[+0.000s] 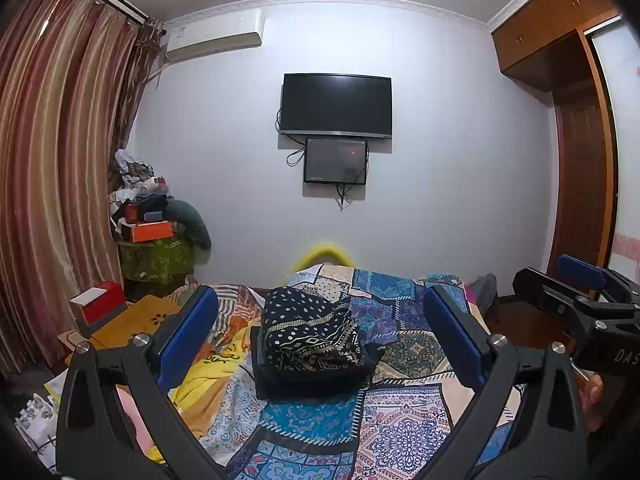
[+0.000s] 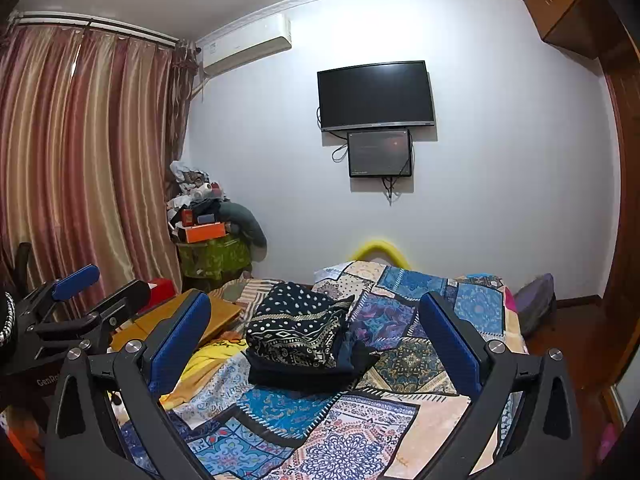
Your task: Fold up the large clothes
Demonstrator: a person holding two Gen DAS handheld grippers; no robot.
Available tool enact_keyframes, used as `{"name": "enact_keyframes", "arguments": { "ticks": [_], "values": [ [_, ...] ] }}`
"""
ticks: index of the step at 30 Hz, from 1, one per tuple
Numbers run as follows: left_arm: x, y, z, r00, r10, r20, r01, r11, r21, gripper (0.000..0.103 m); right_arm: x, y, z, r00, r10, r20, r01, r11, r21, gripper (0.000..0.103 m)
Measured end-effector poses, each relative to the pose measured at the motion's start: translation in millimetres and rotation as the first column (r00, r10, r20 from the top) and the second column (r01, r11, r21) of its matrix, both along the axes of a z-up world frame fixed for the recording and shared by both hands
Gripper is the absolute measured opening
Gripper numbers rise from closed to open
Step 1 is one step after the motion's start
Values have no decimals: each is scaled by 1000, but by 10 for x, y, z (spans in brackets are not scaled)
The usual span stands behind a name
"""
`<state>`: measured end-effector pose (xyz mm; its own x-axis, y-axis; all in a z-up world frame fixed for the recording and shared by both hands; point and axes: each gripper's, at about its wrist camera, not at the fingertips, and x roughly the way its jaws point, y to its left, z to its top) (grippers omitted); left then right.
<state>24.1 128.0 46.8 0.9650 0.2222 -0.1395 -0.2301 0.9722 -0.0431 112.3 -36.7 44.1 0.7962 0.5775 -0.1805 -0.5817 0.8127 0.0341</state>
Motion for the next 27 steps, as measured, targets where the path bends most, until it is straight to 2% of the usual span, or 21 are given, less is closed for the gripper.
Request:
{"name": "enact_keyframes", "arguments": {
  "ticks": [6,18,27],
  "values": [
    [13,27,3,1000,-16,-1,16,1000,-20,103,-4,-16,6,1000,-3,-2,3,1000,-1,103],
    [43,-13,-6,1000,-27,-6,27,1000,0,103,38,-35,19,1000,-10,-21,10,1000,2,103],
    [55,4,-12,1000,-20,-8,20,1000,-17,103,65,-47,1,999,-14,-29,14,1000,4,103]
  ]
}}
